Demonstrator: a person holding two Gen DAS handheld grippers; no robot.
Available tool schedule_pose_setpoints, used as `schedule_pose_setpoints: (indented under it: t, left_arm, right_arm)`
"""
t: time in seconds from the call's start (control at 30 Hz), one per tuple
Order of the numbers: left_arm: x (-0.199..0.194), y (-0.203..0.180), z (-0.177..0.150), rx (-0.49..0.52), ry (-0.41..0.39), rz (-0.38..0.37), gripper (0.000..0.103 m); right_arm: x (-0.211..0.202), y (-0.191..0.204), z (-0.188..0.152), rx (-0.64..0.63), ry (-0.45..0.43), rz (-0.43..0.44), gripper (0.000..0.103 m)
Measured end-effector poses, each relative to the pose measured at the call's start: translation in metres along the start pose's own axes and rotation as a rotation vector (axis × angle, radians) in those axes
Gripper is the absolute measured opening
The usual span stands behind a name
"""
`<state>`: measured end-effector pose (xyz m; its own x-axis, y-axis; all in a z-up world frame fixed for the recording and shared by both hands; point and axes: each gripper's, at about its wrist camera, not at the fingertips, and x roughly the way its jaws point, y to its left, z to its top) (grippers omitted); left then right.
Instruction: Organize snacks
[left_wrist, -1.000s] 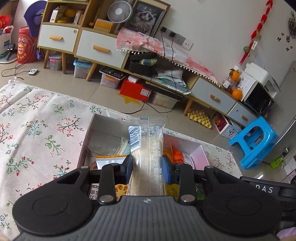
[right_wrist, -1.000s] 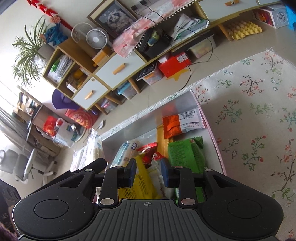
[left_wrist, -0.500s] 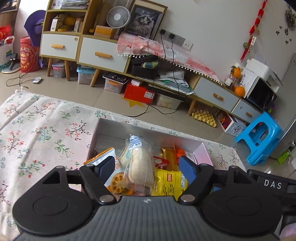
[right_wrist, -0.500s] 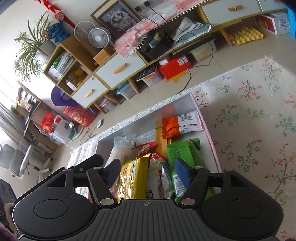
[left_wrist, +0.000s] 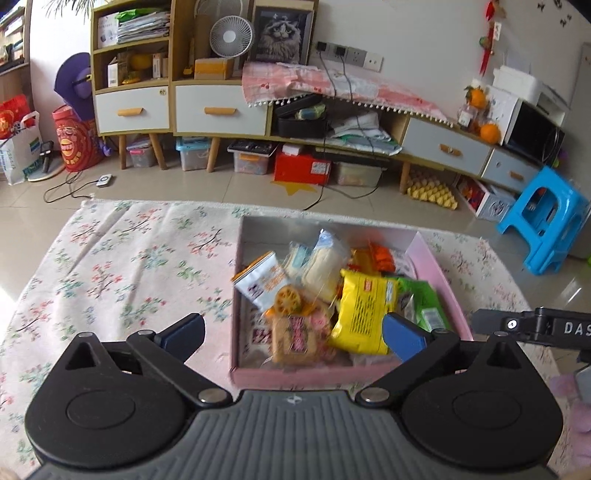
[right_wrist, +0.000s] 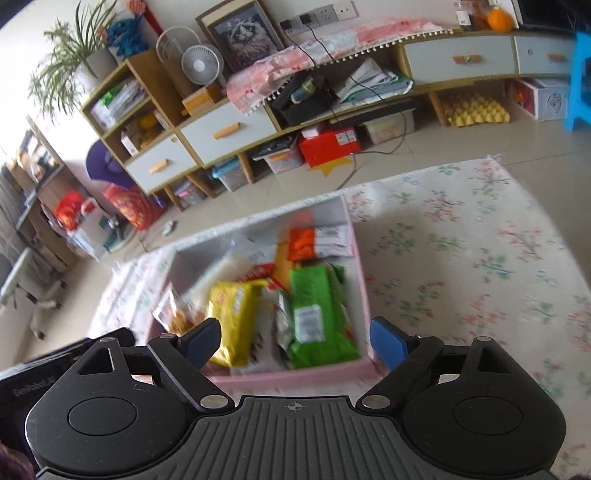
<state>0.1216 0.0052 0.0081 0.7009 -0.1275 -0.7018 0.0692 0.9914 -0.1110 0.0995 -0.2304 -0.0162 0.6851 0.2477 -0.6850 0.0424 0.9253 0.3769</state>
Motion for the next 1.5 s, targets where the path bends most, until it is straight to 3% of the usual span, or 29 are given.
schedule_pose_setpoints:
  t: [0.13,0.4,0.73,0.9,1.07,1.23,1.5]
  left_arm:
    - [-0.013,0.002,-0.01,-0.001,0.026,0.044,0.103]
    - [-0.034,0.002,-0.038,-0.006,0.067,0.064,0.103]
    - [-0.053,0.01,-0.063,-0.001,0.105,0.108,0.103]
    - [-0.054,0.014,-0.071,0.016,0.113,0.171,0.103]
    - [-0.054,0.015,-0.073,0.013,0.121,0.159,0.103]
    - [-0.054,0.009,-0.074,0.044,0.12,0.149,0.103]
    - [-0.051,0.005,-0.072,0.06,0.12,0.145,0.103]
  right_arm:
    - [-0.018,-0.002,-0.011,-0.025,0.008,-0.033,0.091]
    - [-0.047,0.009,-0.046,-0.145,0.039,-0.094,0.095]
    - [-0.075,0.033,-0.076,-0.22,-0.069,-0.223,0.095]
    - [-0.076,0.048,-0.08,-0.23,-0.043,-0.162,0.095]
    - [-0.065,0.055,-0.084,-0.259,0.005,-0.15,0.1]
    - [-0.055,0.051,-0.087,-0.198,0.07,-0.155,0.1]
    - [-0.052,0.058,-0.087,-0.235,0.077,-0.169,0.1]
